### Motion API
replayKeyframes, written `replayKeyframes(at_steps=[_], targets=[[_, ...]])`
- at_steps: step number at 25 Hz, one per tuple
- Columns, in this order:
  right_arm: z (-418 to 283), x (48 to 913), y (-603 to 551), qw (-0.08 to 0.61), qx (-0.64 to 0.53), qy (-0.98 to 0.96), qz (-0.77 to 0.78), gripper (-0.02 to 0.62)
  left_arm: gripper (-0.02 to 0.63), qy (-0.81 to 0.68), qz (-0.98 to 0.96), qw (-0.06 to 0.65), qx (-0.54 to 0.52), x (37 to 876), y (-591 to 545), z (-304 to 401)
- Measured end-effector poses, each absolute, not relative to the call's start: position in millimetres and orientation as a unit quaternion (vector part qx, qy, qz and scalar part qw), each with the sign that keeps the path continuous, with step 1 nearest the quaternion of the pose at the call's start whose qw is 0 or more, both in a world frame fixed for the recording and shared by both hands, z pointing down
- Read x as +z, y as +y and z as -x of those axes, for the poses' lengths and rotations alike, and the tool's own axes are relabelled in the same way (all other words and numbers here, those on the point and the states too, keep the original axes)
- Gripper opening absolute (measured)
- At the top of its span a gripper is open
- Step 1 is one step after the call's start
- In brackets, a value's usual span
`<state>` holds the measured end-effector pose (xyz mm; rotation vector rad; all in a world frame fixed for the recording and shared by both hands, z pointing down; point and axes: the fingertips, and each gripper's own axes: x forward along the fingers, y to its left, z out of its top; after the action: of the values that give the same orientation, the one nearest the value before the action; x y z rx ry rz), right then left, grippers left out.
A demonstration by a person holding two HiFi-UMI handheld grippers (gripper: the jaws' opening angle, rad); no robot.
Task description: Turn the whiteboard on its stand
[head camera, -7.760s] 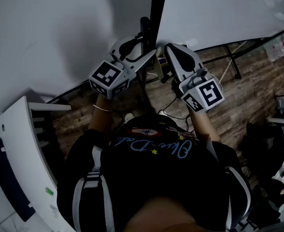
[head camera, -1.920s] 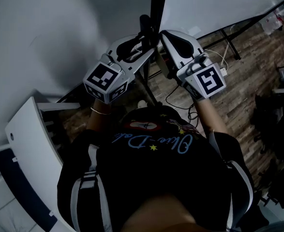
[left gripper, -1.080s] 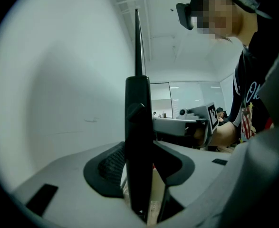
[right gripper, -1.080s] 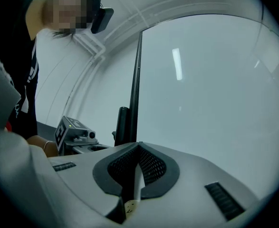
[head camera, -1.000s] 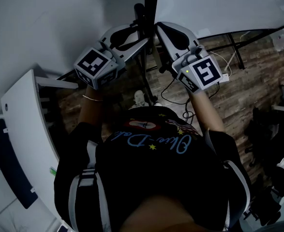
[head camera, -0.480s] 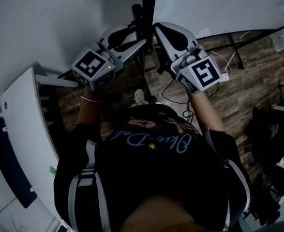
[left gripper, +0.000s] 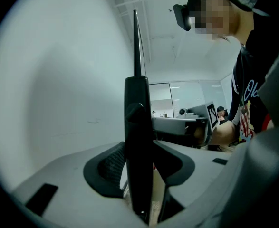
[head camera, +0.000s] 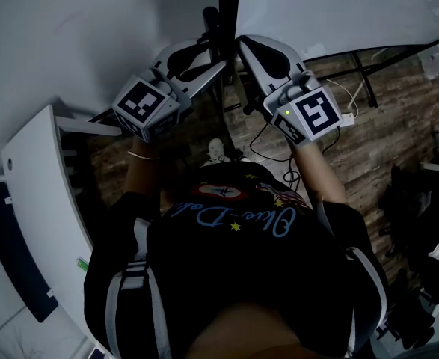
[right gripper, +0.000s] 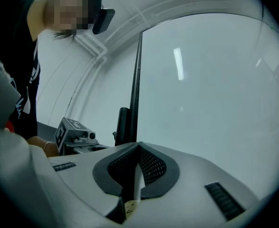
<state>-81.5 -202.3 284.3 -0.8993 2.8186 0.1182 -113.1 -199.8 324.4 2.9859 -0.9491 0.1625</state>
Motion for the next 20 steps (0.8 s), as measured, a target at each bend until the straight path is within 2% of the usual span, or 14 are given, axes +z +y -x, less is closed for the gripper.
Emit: replayKeyframes(at_steps=[13, 20], targets=[[78.9, 280.3, -194.7, 0.094, 0.043, 0.948, 0.301, 0.018, 0.196, -0.343, -0.936, -0.037, 0.070, 324.9, -194.3, 116.7], [77.0, 280.7, -186.2, 0.096, 0.043, 0.951, 0.292, 0.018, 0.149, -0.373, -0.922, -0.056, 0.084, 326.3, -184.9, 121.9]])
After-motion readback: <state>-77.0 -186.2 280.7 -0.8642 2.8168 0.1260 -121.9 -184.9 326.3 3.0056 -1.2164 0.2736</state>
